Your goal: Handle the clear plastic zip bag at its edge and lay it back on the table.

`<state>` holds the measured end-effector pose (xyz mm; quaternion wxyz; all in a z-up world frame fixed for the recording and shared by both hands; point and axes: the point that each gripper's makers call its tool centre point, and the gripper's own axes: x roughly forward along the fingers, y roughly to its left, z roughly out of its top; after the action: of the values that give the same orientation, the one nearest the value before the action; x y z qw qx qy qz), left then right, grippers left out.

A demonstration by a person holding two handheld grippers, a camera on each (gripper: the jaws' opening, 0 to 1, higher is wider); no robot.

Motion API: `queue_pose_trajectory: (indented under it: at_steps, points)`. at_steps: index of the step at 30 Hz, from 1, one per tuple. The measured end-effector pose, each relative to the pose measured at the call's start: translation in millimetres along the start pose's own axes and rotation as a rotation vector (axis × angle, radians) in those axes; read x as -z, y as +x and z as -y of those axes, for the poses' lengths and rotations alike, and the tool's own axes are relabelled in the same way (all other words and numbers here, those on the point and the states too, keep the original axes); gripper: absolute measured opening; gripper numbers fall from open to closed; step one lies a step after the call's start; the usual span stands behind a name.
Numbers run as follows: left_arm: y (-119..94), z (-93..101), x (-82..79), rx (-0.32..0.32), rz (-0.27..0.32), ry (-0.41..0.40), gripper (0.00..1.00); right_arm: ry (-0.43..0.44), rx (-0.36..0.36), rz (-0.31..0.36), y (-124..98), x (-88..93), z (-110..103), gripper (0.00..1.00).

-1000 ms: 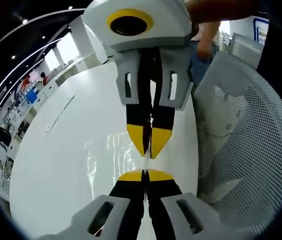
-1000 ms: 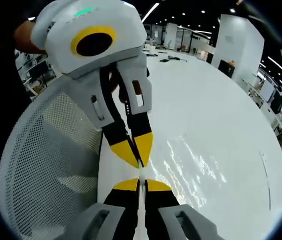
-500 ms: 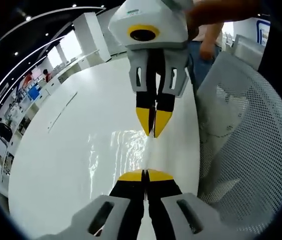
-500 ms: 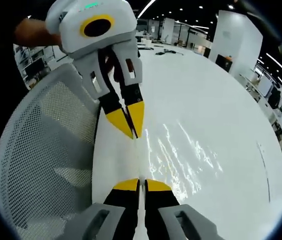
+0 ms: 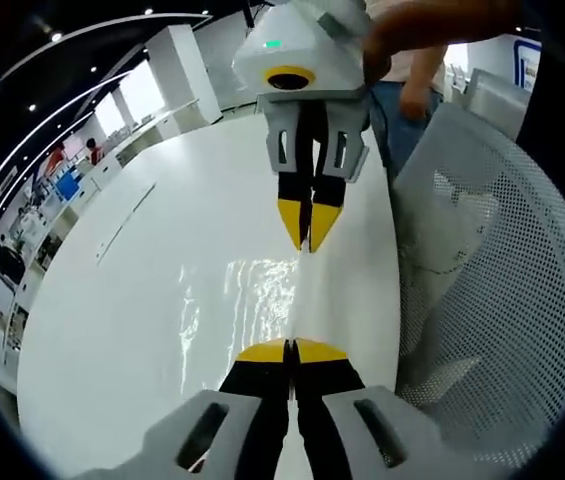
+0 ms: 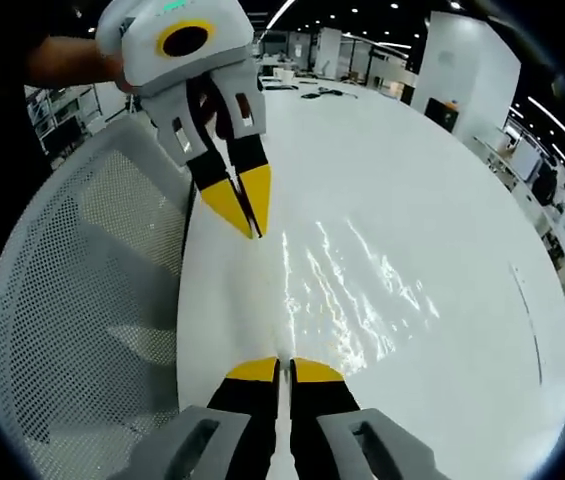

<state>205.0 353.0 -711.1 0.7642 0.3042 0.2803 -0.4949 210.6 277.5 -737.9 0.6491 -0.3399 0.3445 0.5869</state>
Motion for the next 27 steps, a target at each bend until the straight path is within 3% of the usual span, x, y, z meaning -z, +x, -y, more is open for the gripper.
queue_pose_trajectory:
  at_steps: [12,27]
  points:
    - [0.7,-1.1,3.5,0.007,-0.004,-0.003,0.0,0.004,0.006,-0.011,-2.3,6.3,-0.6,0.0]
    - [0.4,0.6,5.5,0.012,-0.009,-0.01,0.0,0.037,0.013,-0.054,-4.0,28.9,2.4,0.0]
